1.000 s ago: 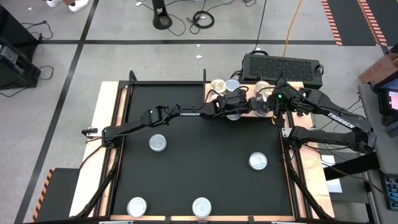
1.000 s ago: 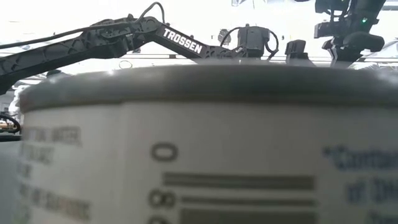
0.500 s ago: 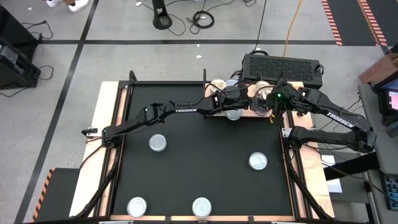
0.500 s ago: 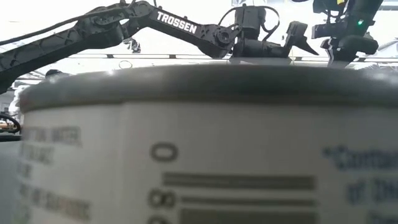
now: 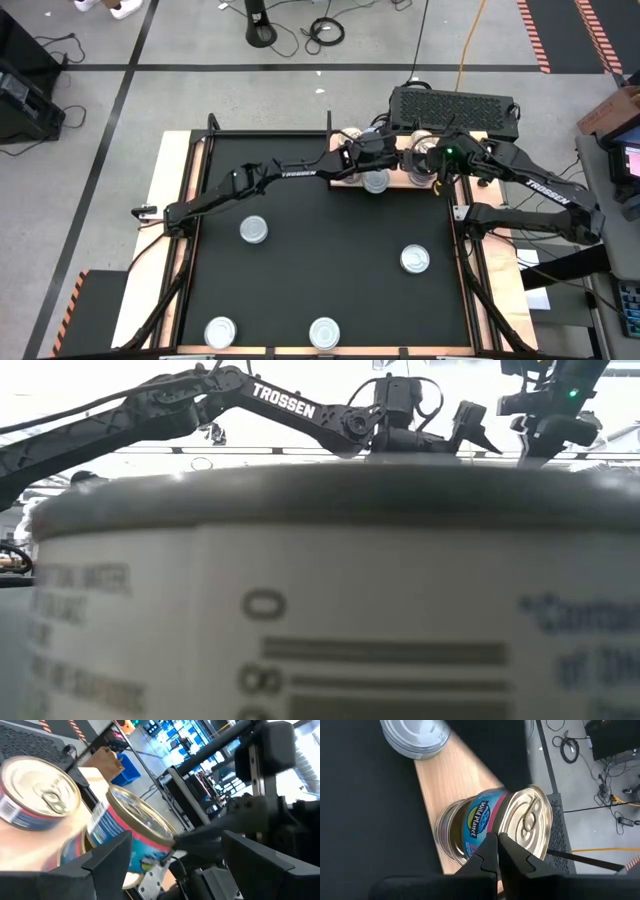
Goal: Stack canned seafood by type on shelf
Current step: Stack the blue pink tuna can on top of the other blue pink tuna can on the shelf
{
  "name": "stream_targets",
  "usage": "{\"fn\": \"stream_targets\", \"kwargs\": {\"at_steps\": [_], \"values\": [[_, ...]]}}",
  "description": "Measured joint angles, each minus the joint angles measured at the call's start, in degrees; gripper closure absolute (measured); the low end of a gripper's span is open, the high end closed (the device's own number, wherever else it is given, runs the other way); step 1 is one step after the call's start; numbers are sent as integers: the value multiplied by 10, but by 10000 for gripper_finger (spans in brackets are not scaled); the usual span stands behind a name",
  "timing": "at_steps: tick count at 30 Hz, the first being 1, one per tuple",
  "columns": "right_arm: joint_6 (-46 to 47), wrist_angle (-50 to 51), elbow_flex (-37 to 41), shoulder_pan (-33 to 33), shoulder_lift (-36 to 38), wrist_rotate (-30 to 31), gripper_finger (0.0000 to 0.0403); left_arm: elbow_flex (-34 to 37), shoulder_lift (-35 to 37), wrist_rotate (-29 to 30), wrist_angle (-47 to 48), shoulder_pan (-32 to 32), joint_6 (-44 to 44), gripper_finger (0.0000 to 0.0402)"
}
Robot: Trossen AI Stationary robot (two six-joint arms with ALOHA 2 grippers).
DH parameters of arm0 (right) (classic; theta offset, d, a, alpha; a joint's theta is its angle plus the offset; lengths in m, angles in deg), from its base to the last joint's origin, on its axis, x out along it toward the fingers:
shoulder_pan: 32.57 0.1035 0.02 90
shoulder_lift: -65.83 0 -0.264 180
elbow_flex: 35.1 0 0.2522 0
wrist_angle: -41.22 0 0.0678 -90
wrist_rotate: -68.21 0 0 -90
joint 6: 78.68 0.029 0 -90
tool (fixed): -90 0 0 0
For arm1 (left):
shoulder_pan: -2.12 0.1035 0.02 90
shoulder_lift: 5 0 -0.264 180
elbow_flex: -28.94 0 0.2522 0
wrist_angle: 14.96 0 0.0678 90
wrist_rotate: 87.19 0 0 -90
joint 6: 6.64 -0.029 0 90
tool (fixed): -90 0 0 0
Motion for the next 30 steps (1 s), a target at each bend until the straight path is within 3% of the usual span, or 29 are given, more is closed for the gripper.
{"fn": "stream_targets", "kwargs": {"at_steps": [10,21,30], "values": [[0,-10,0,0,-50,-7,403,0,0,-28,0,6,-18,96],[0,-2,0,0,-57,-7,402,0,0,-28,19,14,-31,96],[3,-1,0,0,-53,-6,323,1,3,-34,25,23,-57,96]]}}
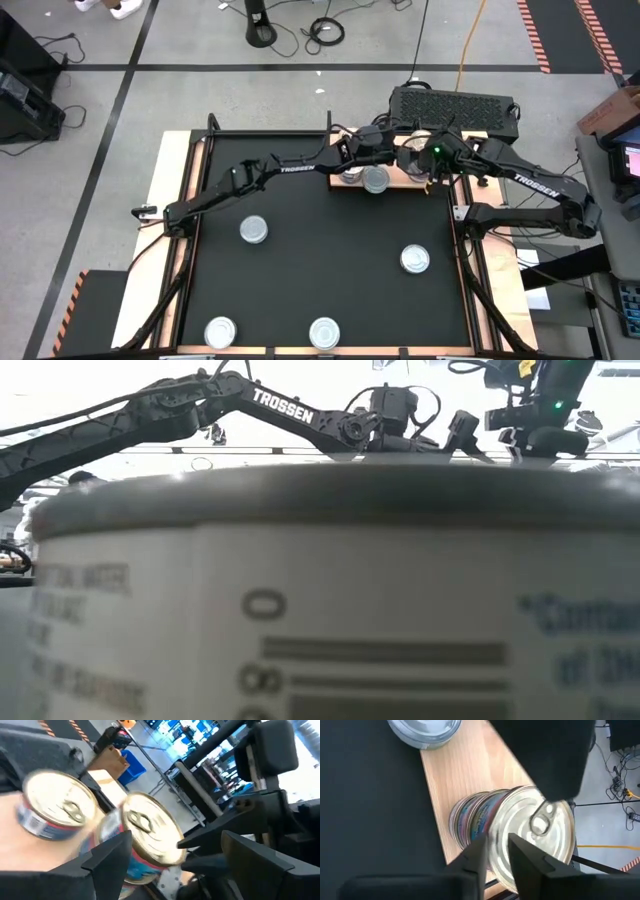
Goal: Stack canned seafood by type on shelf
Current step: Stack the blue pink tuna can on top of the other blue pink tuna can on the shelf
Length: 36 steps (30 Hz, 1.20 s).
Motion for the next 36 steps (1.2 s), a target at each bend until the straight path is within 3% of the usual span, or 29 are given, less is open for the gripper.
{"fn": "stream_targets", "kwargs": {"at_steps": [7,10,22,25,29,36], "values": [[2,-5,0,0,32,0,265,0,40,4,56,7,-94,96],[2,0,0,0,53,-16,253,0,65,39,114,15,-145,96],[-9,7,0,0,72,-74,248,-1,212,203,332,65,-418,96],[-4,5,0,3,65,-76,248,5,247,211,372,103,-461,96],[23,-1,0,17,59,-71,248,57,295,126,379,183,-500,96],[88,-5,0,68,30,-35,248,212,362,-107,283,300,-513,96]]}}
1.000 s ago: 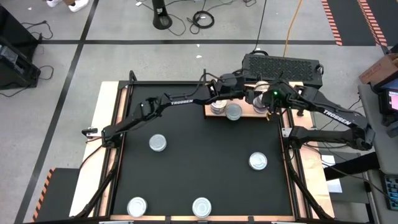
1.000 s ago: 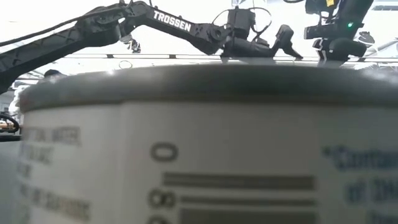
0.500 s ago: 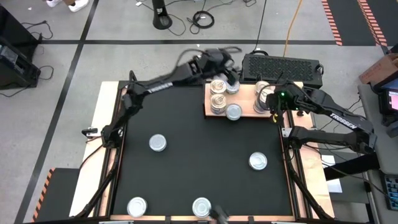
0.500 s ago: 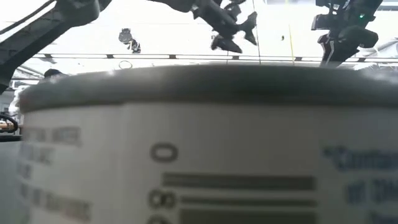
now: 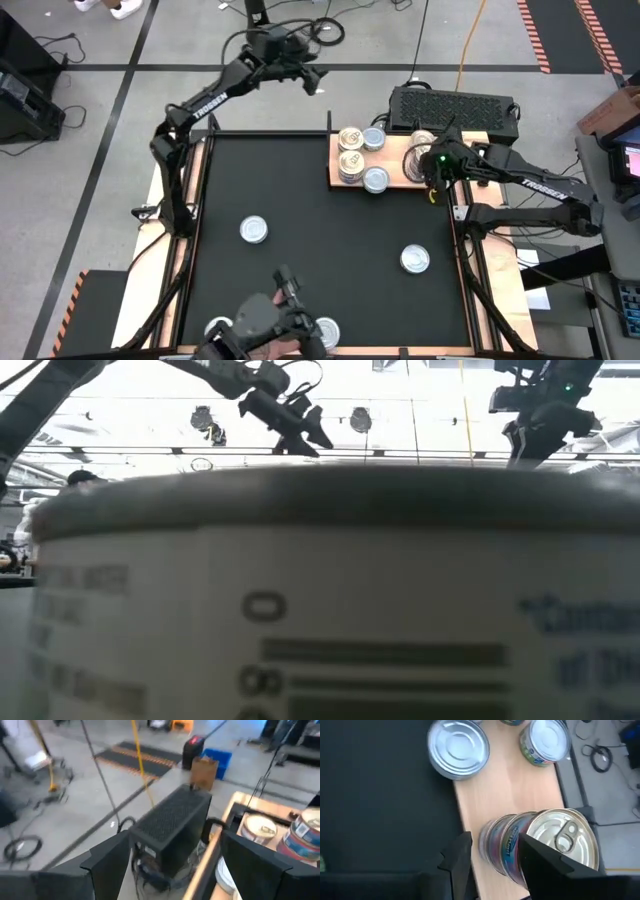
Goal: Stack canned seafood by type on shelf
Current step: Stack the blue pink tuna can on top of the other blue pink tuna can on the shelf
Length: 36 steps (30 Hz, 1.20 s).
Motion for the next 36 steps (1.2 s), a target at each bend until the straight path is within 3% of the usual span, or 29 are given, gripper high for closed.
{"fn": "stream_targets", "kwargs": {"at_steps": [4,9,15,23,29,36], "values": [[27,-5,0,25,-19,77,248,41,9,-28,-37,-7,-13,96],[70,6,0,28,-46,82,248,69,9,-51,-110,-22,-58,96],[104,23,0,28,-78,114,248,158,6,-112,-257,12,45,96],[120,22,0,28,-104,145,249,169,8,-115,-259,26,45,96],[122,20,0,28,-120,165,283,169,8,-116,-268,23,44,96],[127,17,-2,28,-124,165,356,169,8,-116,-267,17,44,96]]}}
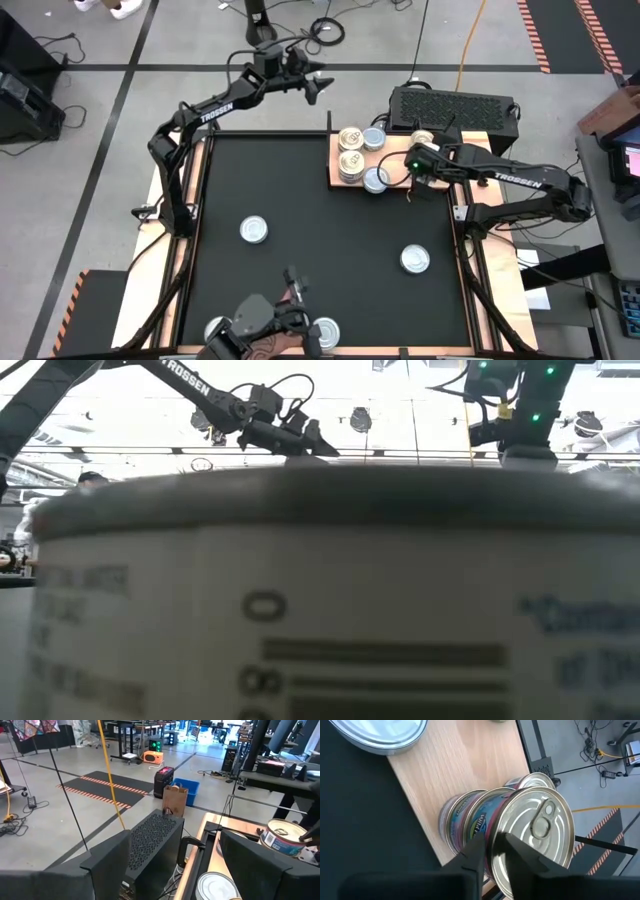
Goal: Stack canned seafood by type on shelf
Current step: Stack the blue pink tuna can on top of the other blue pink tuna can on the shelf
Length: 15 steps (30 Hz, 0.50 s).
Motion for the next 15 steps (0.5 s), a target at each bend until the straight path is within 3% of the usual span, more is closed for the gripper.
{"fn": "stream_targets", "kwargs": {"at_steps": [4,15], "values": [[3,1,0,0,4,-4,396,0,0,0,0,-2,0,96],[19,11,-21,0,38,7,402,0,0,0,0,-2,0,96]]}}
